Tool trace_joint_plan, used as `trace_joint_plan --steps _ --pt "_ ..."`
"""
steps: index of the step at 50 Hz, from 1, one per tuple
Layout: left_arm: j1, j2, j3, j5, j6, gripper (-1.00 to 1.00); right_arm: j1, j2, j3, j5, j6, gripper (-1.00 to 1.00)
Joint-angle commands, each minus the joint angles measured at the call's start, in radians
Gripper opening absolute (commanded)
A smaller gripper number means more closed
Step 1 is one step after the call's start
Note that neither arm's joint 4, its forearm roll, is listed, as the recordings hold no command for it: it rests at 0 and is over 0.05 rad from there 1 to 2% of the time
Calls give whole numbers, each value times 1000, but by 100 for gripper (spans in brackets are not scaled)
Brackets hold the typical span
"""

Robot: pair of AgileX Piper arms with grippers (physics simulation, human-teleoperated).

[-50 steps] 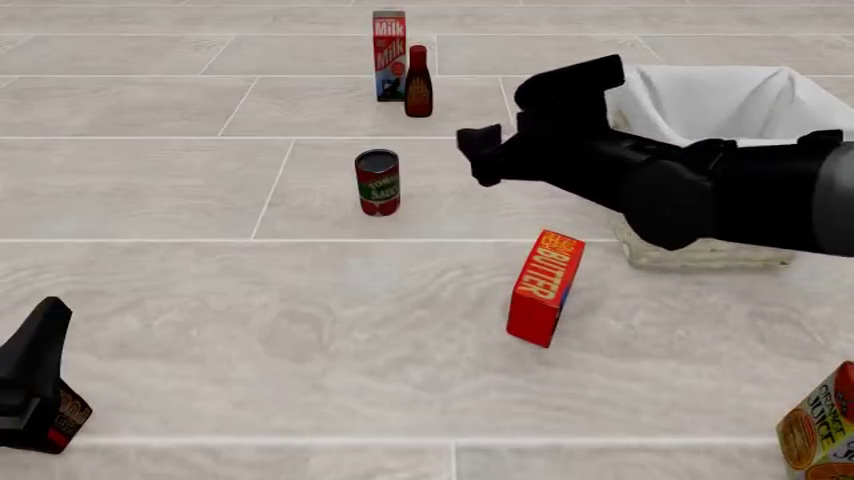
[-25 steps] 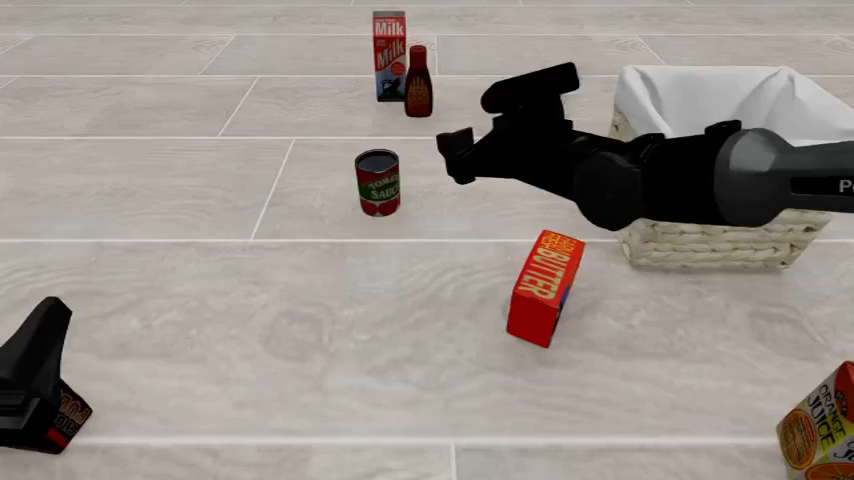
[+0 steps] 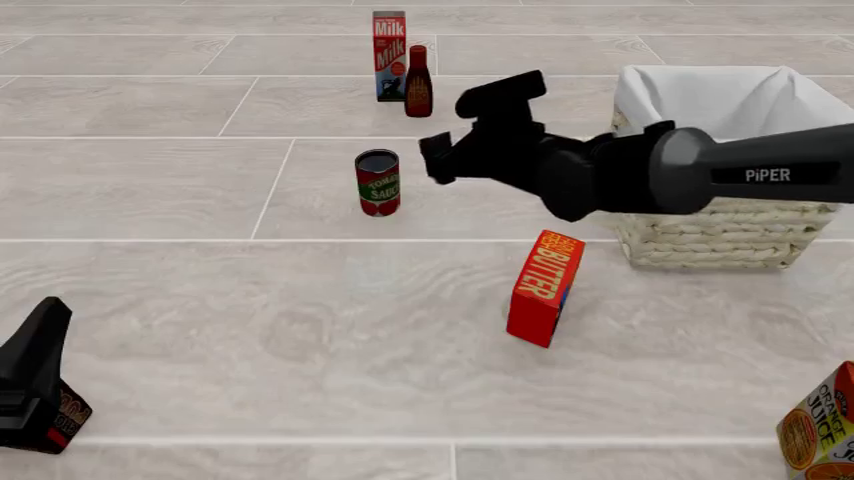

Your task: Pick the tomato sauce and place it in the basket.

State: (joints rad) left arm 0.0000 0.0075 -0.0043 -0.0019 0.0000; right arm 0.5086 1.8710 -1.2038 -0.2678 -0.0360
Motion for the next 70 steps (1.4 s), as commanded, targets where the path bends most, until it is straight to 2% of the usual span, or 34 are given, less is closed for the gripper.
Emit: trace_joint_plan --steps 1,19,70 --pt "0 0 0 0 0 100 16 59 -57 9 -5 100" --pt "0 0 0 0 0 100 28 147 -144 21 -8 100" --pt "0 0 0 0 0 100 55 314 -286 19 7 100"
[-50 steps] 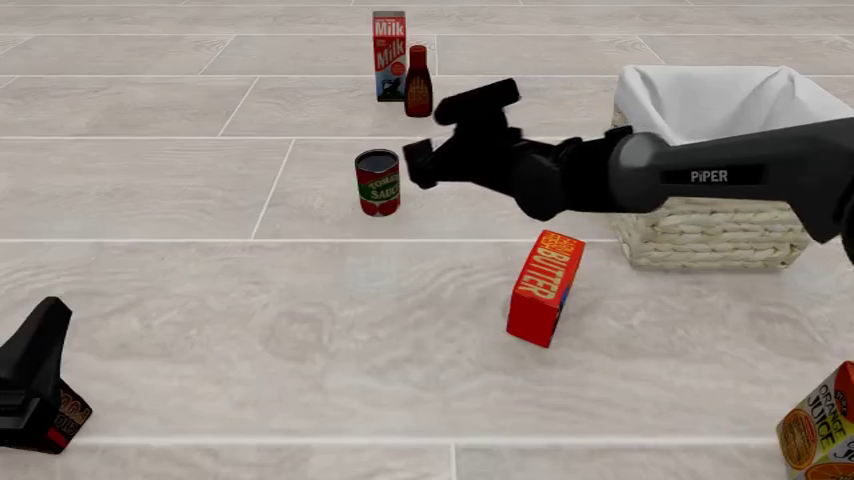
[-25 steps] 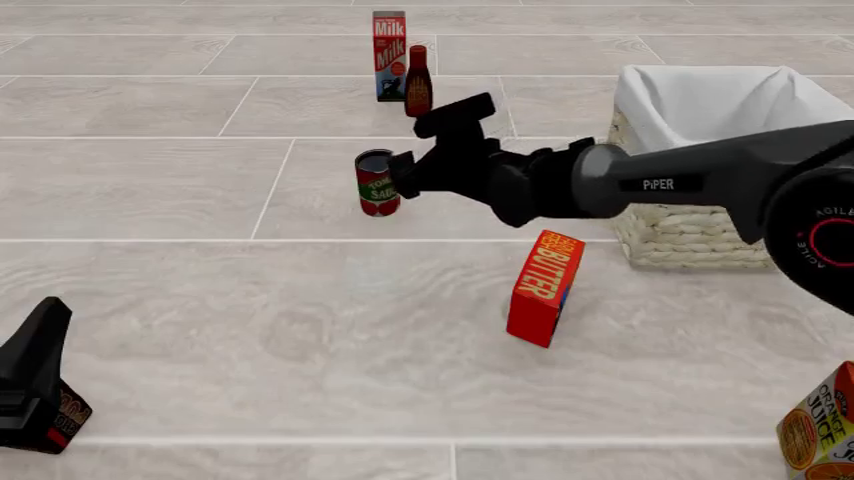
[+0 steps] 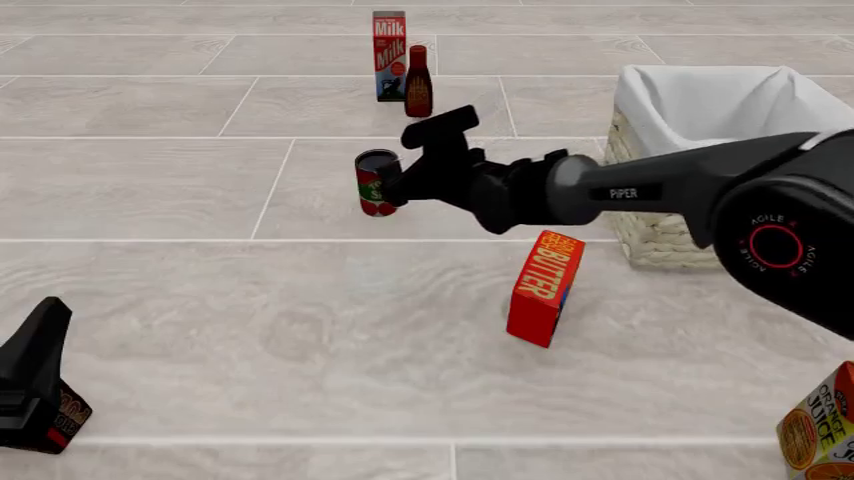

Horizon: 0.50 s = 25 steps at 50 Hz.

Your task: Pick the tomato sauce and place it in the basket.

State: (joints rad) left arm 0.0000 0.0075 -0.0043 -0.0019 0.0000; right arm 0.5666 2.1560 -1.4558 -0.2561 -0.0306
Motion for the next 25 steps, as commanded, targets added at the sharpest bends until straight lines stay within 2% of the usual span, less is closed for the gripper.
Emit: trace_joint_plan --steps 1,25 --pt "0 0 0 0 0 100 -6 34 -40 9 2 100" --pt "0 0 0 0 0 100 -16 105 -112 9 6 100"
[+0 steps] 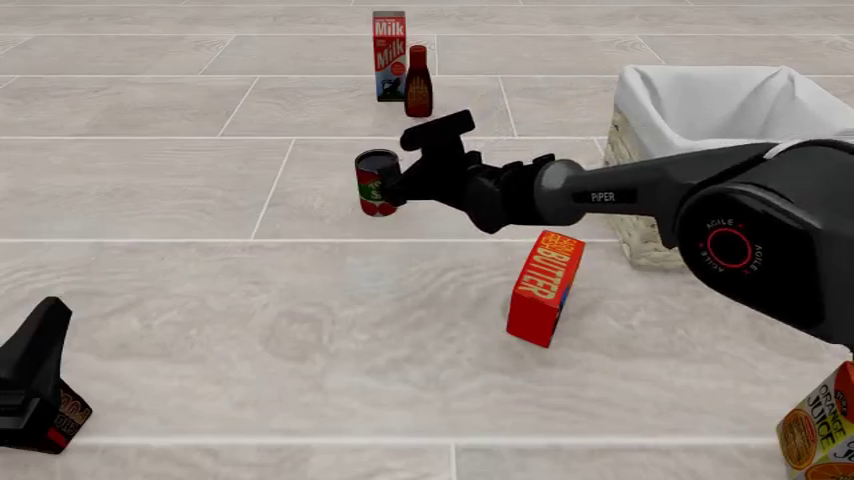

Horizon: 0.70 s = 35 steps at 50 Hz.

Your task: Pick the tomato sauce and place it in the basket.

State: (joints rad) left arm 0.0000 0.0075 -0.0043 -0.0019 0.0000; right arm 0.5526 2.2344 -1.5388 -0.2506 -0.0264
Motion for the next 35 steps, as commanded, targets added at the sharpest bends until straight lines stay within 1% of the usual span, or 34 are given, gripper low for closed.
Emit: trace_joint_plan --steps 1,9,18,35 --pt "0 0 0 0 0 100 -2 29 -33 4 2 100" --pt "0 0 0 0 0 100 3 41 -52 12 5 100" --pt "0 0 0 0 0 100 13 61 -64 14 -4 100" --pt "0 0 0 0 0 100 11 117 -140 34 9 100"
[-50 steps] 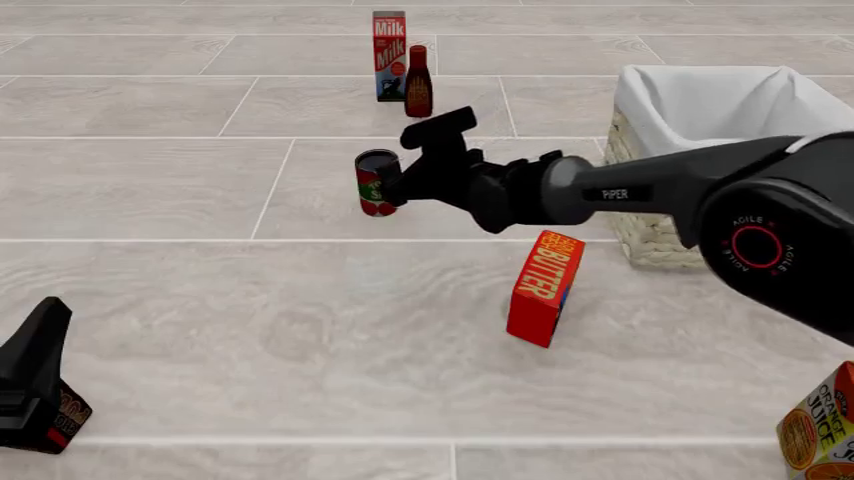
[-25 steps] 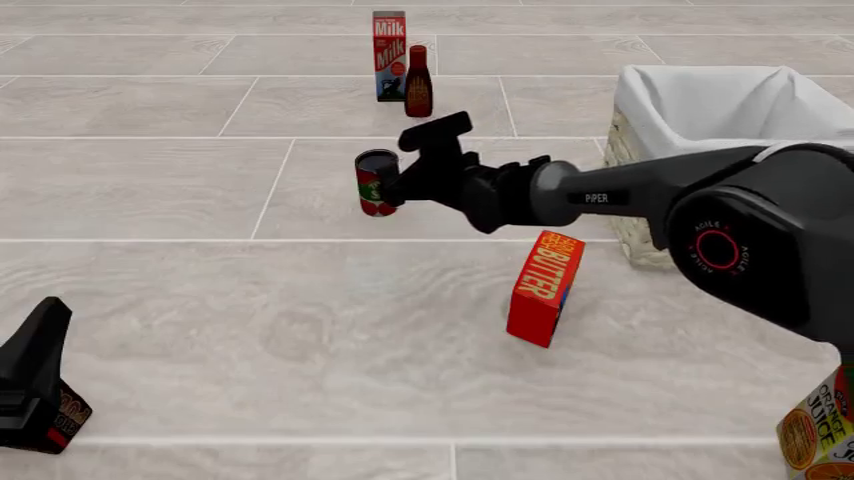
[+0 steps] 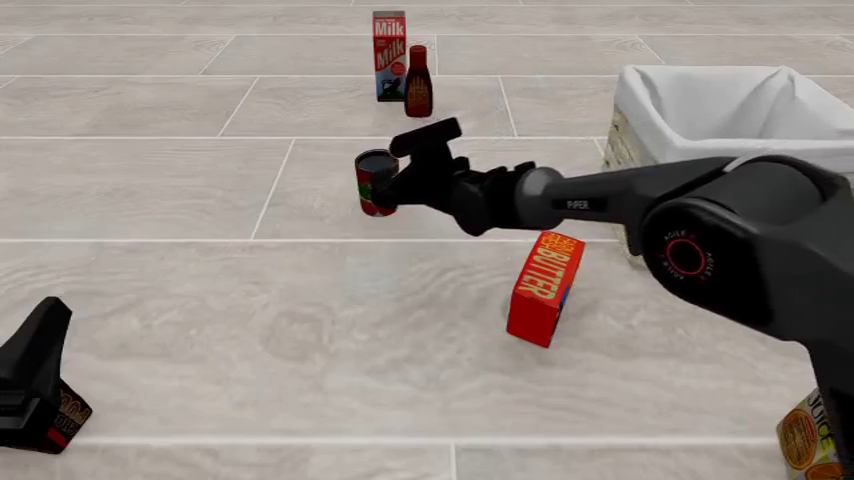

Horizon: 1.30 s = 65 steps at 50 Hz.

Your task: Pick the tomato sauce and place it in the basket.

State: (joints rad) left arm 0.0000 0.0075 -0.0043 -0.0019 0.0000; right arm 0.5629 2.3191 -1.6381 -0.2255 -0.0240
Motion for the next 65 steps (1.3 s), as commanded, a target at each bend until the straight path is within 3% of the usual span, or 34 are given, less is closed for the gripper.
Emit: trace_joint_plan --steps 1,65 --pt "0 0 0 0 0 100 2 37 -44 9 9 100" --pt "0 0 0 0 0 100 -1 197 -225 44 63 100"
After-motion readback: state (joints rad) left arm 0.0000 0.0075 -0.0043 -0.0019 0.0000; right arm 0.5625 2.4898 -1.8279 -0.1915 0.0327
